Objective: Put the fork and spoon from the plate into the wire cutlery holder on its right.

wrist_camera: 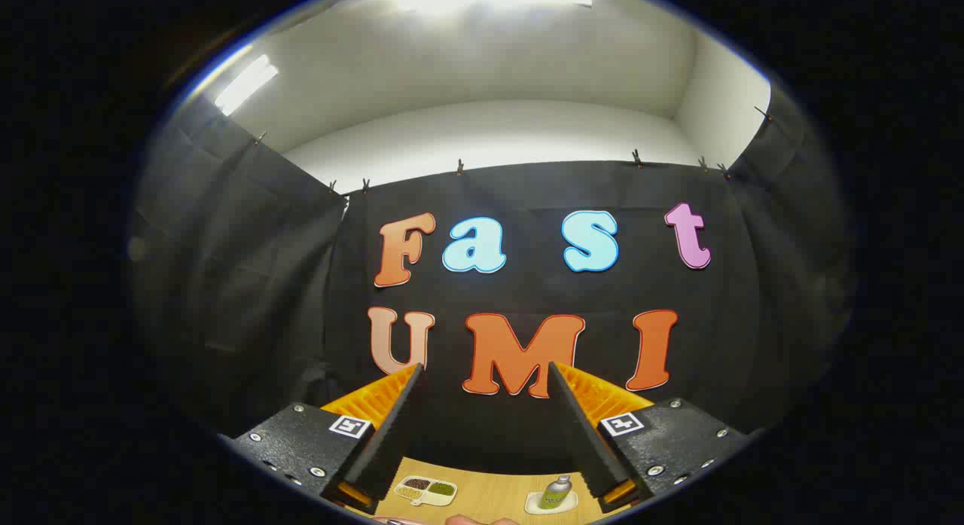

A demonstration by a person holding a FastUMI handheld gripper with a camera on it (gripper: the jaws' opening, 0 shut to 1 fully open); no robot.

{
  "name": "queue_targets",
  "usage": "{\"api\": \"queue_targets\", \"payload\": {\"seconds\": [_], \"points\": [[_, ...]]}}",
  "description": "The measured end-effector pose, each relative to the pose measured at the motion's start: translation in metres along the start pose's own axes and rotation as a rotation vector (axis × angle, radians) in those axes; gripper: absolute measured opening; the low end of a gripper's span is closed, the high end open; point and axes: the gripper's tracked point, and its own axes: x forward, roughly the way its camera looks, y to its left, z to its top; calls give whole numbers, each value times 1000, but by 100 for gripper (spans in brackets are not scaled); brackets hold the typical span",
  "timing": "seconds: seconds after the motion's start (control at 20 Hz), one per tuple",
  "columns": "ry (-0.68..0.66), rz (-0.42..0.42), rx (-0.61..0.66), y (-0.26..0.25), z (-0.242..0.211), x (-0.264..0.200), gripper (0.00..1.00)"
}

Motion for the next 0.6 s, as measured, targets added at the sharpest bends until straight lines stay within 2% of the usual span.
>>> {"api": "queue_targets", "payload": {"seconds": [0.6], "points": [[37, 5, 14, -1, -12, -4, 95]]}}
